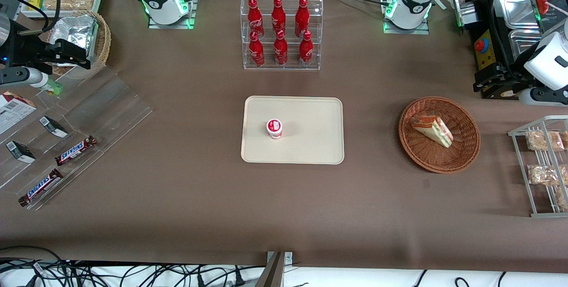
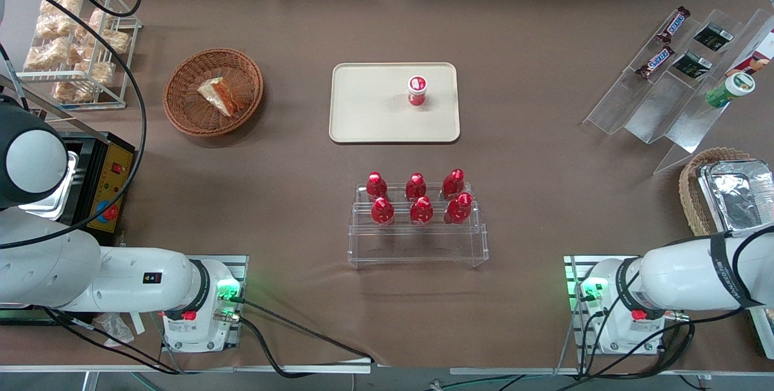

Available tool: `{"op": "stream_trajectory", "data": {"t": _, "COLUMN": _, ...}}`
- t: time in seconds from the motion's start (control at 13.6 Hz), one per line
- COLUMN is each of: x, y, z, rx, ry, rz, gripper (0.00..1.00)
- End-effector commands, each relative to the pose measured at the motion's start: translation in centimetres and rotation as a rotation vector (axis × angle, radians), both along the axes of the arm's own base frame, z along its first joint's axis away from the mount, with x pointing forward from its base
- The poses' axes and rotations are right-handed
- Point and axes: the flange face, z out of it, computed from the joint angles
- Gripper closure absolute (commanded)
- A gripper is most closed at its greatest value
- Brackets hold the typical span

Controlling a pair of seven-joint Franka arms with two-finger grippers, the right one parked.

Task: Place sandwich from basket to tray
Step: 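Lower the open left gripper over the wrapped sandwich in the basket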

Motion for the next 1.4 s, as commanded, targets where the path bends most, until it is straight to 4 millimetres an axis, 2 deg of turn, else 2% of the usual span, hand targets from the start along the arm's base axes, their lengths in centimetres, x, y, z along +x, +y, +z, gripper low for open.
{"op": "stream_trajectory", "data": {"t": 0.0, "x": 0.3, "y": 0.1, "z": 0.3, "rx": -0.008, "ry": 0.002, "rz": 0.018, "gripper": 0.0}}
{"op": "stream_trajectory", "data": {"t": 0.22, "x": 0.7, "y": 0.7, "z": -0.7, "rx": -0.006, "ry": 0.022, "rz": 0.039, "gripper": 0.0}}
{"op": "stream_trajectory", "data": {"t": 0.37, "x": 0.7, "y": 0.7, "z": -2.9, "rx": 0.004, "ry": 0.059, "rz": 0.128, "gripper": 0.0}}
{"op": "stream_trajectory", "data": {"t": 0.59, "x": 0.0, "y": 0.6, "z": -8.4, "rx": 0.072, "ry": 0.08, "rz": 0.279, "gripper": 0.0}}
{"op": "stream_trajectory", "data": {"t": 0.74, "x": -1.4, "y": 0.7, "z": -12.0, "rx": 0.081, "ry": 0.059, "rz": 0.394, "gripper": 0.0}}
{"op": "stream_trajectory", "data": {"t": 1.11, "x": -2.7, "y": 1.0, "z": -19.2, "rx": 0.139, "ry": -0.031, "rz": 0.678, "gripper": 0.0}}
{"op": "stream_trajectory", "data": {"t": 1.33, "x": -3.8, "y": 1.0, "z": -23.6, "rx": 0.12, "ry": -0.095, "rz": 0.762, "gripper": 0.0}}
